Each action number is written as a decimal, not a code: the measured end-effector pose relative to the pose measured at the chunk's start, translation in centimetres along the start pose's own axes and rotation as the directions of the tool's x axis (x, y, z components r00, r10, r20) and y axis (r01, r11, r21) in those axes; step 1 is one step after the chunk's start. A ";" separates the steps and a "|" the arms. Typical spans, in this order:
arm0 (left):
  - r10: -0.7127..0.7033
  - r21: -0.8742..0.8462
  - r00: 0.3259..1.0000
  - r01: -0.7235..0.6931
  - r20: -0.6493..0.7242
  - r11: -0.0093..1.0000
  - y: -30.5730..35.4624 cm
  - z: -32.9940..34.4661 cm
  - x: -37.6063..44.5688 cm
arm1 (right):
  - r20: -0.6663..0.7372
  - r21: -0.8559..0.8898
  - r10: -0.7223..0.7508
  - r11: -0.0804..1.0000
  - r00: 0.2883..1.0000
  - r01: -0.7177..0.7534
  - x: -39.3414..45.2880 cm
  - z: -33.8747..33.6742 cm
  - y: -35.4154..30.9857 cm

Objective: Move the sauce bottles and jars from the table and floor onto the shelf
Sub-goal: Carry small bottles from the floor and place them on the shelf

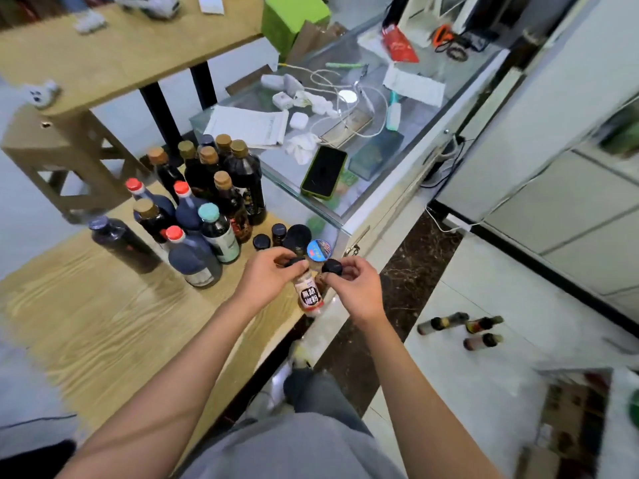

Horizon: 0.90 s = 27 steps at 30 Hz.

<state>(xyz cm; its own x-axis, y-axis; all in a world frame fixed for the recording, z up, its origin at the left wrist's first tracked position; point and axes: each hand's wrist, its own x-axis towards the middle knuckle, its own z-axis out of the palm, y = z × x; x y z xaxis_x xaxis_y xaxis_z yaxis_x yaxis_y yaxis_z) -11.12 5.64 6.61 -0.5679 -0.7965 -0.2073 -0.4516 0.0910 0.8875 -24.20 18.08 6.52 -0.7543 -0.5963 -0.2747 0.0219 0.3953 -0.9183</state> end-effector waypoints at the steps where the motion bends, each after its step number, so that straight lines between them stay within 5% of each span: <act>1: -0.003 -0.061 1.000 0.004 0.023 0.998 0.7 0.4 -0.3 | -0.028 0.051 -0.023 0.998 0.999 0.024 -0.7 -0.8 -0.6; 8: 0.081 -0.250 0.992 -0.055 0.094 0.967 6.9 4.4 -3.0 | -0.276 0.201 -0.095 0.967 0.956 0.155 -5.7 -8.4 -3.9; 17: 0.228 -0.364 0.932 -0.116 0.283 0.924 17.4 14.4 -9.2 | -0.602 0.192 -0.123 0.937 0.789 0.292 -14.0 -21.7 -4.7; 22: 0.390 -0.362 0.839 -0.254 0.378 0.897 24.3 21.3 -15.1 | -0.742 0.147 -0.142 0.919 0.655 0.366 -18.9 -30.6 -4.2; 27: 0.559 -0.348 0.668 -0.438 0.492 0.829 31.5 27.7 -21.8 | -0.842 0.088 -0.148 0.911 0.518 0.404 -24.4 -39.5 -2.7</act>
<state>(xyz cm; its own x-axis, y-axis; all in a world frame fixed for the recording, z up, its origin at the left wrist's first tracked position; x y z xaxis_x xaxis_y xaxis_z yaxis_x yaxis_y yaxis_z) -32.00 42.45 27.66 -0.9699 -0.1872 0.1556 0.1139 0.2160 0.9697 -31.80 59.11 26.97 -0.9469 0.2209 0.2337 -0.2265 0.0575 -0.9723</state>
